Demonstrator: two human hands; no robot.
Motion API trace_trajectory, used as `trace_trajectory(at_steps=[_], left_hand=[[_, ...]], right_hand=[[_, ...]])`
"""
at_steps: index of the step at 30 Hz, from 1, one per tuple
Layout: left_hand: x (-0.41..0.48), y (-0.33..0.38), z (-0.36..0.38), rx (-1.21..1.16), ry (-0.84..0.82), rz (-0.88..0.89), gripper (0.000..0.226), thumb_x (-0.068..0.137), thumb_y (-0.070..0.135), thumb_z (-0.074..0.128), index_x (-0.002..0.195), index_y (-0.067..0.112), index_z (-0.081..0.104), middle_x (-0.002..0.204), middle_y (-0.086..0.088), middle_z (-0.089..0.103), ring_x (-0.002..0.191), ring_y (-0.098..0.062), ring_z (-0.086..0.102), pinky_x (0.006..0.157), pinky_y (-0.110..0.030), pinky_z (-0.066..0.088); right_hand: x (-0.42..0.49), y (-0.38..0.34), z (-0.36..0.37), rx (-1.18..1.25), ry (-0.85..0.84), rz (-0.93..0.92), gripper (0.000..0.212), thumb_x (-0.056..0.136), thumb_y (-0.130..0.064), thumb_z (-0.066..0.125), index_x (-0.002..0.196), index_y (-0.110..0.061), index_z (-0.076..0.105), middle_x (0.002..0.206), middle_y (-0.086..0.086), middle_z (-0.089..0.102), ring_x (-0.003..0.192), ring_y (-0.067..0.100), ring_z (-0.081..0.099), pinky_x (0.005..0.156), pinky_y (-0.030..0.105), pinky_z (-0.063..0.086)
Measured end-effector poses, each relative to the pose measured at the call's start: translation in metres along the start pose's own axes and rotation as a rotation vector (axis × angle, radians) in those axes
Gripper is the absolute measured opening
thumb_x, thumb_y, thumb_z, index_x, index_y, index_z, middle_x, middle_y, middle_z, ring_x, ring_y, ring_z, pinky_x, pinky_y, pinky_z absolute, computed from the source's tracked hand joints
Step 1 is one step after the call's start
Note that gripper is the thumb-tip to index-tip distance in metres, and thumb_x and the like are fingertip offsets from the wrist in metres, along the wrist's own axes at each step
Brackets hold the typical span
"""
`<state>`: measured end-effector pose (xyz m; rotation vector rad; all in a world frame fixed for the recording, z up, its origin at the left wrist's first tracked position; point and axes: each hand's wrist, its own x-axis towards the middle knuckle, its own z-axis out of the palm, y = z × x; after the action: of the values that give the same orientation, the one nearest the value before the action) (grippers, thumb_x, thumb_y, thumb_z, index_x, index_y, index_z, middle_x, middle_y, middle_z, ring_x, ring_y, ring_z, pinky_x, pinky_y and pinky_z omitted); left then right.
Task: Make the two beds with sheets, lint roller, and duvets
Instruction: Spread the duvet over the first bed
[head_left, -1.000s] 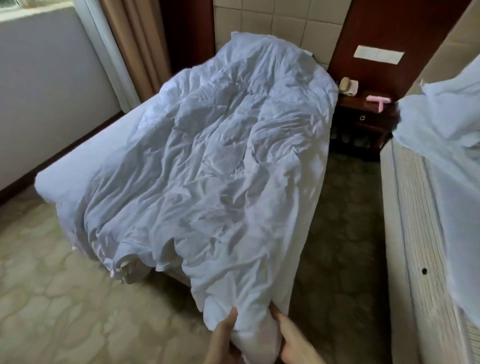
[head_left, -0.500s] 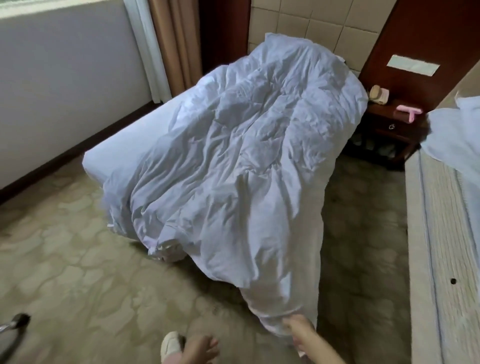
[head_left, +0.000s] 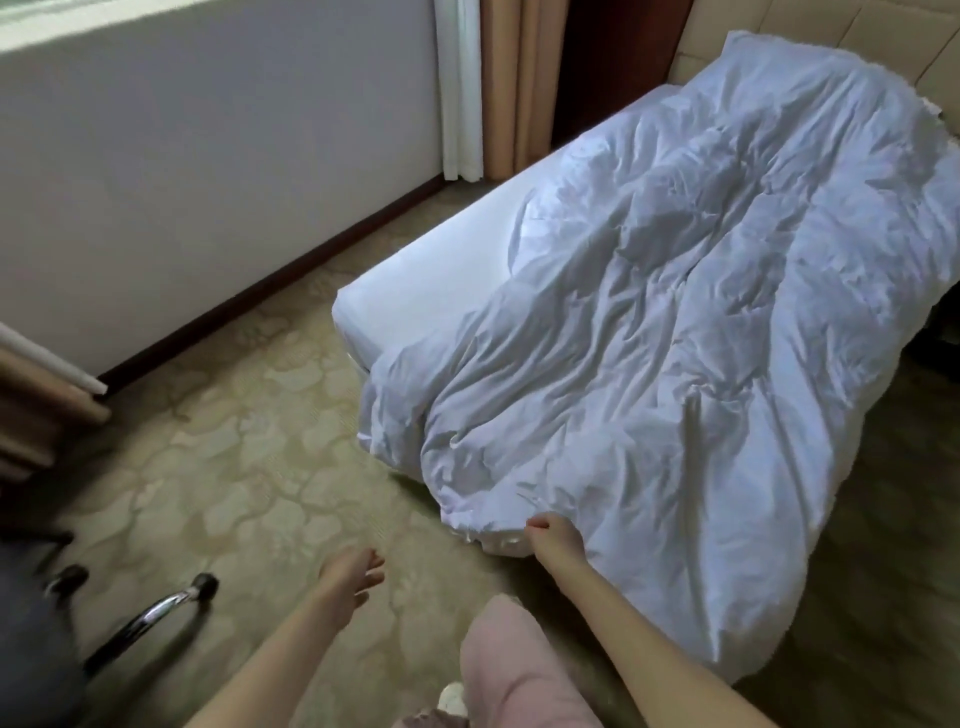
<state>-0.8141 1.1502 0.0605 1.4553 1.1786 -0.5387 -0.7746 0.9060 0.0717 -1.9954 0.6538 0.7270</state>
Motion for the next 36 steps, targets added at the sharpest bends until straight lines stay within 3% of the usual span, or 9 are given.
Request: trace_trajectory(at_steps=[4, 10, 15, 20, 24, 28, 31, 34, 36], left_hand=[[0.056, 0.079, -0.003, 0.032, -0.013, 0.052, 0.015, 0.096, 0.012, 0.041, 0.094, 0.014, 0.056, 0.099, -0.003, 0.063, 0.069, -0.015, 0.056, 0.063, -0.026, 0.033], [0.168, 0.213, 0.025, 0.334, -0.102, 0.218, 0.005, 0.078, 0.013, 0.053, 0.082, 0.014, 0.053, 0.079, -0.006, 0.053, 0.066, -0.016, 0.046, 0.058, -0.027, 0.03], [0.276, 0.326, 0.076, 0.669, -0.139, 0.266, 0.071, 0.072, 0.02, 0.064, 0.138, 0.008, 0.042, 0.137, -0.011, 0.045, 0.119, -0.025, 0.047, 0.093, -0.03, 0.04], [0.341, 0.387, 0.142, 1.081, -0.343, 0.264, 0.094, 0.056, 0.039, 0.08, 0.135, 0.017, 0.034, 0.129, -0.002, 0.044, 0.123, -0.022, 0.044, 0.096, -0.031, 0.034], [0.361, 0.386, 0.156, 1.431, -0.305, 0.202, 0.05, 0.06, 0.053, 0.072, 0.103, 0.03, 0.058, 0.091, 0.012, 0.061, 0.093, -0.013, 0.058, 0.081, -0.03, 0.036], [0.369, 0.399, 0.135, 1.326, -0.576, 0.197, 0.035, 0.072, 0.043, 0.074, 0.096, 0.024, 0.057, 0.088, 0.01, 0.064, 0.088, -0.01, 0.059, 0.072, -0.018, 0.042], [0.362, 0.412, 0.123, 1.321, -0.733, 0.191, 0.022, 0.08, 0.037, 0.068, 0.096, 0.024, 0.058, 0.088, 0.011, 0.062, 0.092, -0.01, 0.059, 0.065, -0.013, 0.038], [0.359, 0.454, 0.111, 1.319, -0.856, 0.236, 0.027, 0.079, 0.038, 0.069, 0.1, 0.021, 0.064, 0.103, 0.005, 0.066, 0.1, -0.013, 0.06, 0.078, -0.02, 0.045], [0.361, 0.495, 0.098, 1.31, -0.902, 0.281, 0.032, 0.077, 0.041, 0.071, 0.096, 0.015, 0.069, 0.102, 0.001, 0.069, 0.097, -0.014, 0.063, 0.082, -0.027, 0.048]], right_hand=[[0.057, -0.049, 0.009, -0.062, 0.034, 0.008, 0.024, 0.085, -0.006, 0.047, 0.065, -0.019, 0.049, 0.067, -0.001, 0.048, 0.071, 0.017, 0.047, 0.056, 0.026, 0.032], [0.192, -0.131, 0.019, 0.027, 0.049, 0.013, 0.027, 0.093, -0.015, 0.048, 0.116, -0.011, 0.061, 0.109, 0.003, 0.061, 0.093, 0.017, 0.052, 0.075, 0.023, 0.038], [0.287, -0.21, 0.044, 0.135, 0.042, 0.07, 0.015, 0.095, -0.017, 0.05, 0.107, -0.017, 0.059, 0.1, 0.002, 0.06, 0.093, 0.016, 0.054, 0.071, 0.02, 0.042], [0.345, -0.258, 0.073, 0.241, 0.04, 0.16, 0.008, 0.091, -0.011, 0.055, 0.093, -0.017, 0.058, 0.083, -0.006, 0.059, 0.085, 0.016, 0.058, 0.063, 0.01, 0.041], [0.359, -0.272, 0.088, 0.267, 0.087, 0.268, 0.004, 0.088, -0.011, 0.058, 0.089, -0.014, 0.055, 0.079, -0.004, 0.057, 0.074, 0.014, 0.055, 0.056, 0.009, 0.039], [0.353, -0.288, 0.097, 0.345, 0.12, 0.401, 0.027, 0.079, -0.024, 0.07, 0.091, -0.004, 0.055, 0.082, 0.005, 0.056, 0.075, 0.019, 0.055, 0.065, 0.023, 0.042], [0.346, -0.313, 0.104, 0.385, 0.103, 0.501, 0.057, 0.079, -0.035, 0.071, 0.119, -0.004, 0.043, 0.11, 0.006, 0.053, 0.099, 0.021, 0.054, 0.081, 0.027, 0.042], [0.342, -0.359, 0.11, 0.444, 0.176, 0.565, 0.087, 0.081, -0.043, 0.067, 0.143, -0.004, 0.02, 0.138, 0.011, 0.041, 0.124, 0.027, 0.045, 0.096, 0.028, 0.038], [0.344, -0.394, 0.116, 0.477, 0.239, 0.58, 0.082, 0.083, -0.048, 0.064, 0.143, -0.004, 0.026, 0.133, 0.01, 0.048, 0.121, 0.027, 0.048, 0.094, 0.029, 0.039]])
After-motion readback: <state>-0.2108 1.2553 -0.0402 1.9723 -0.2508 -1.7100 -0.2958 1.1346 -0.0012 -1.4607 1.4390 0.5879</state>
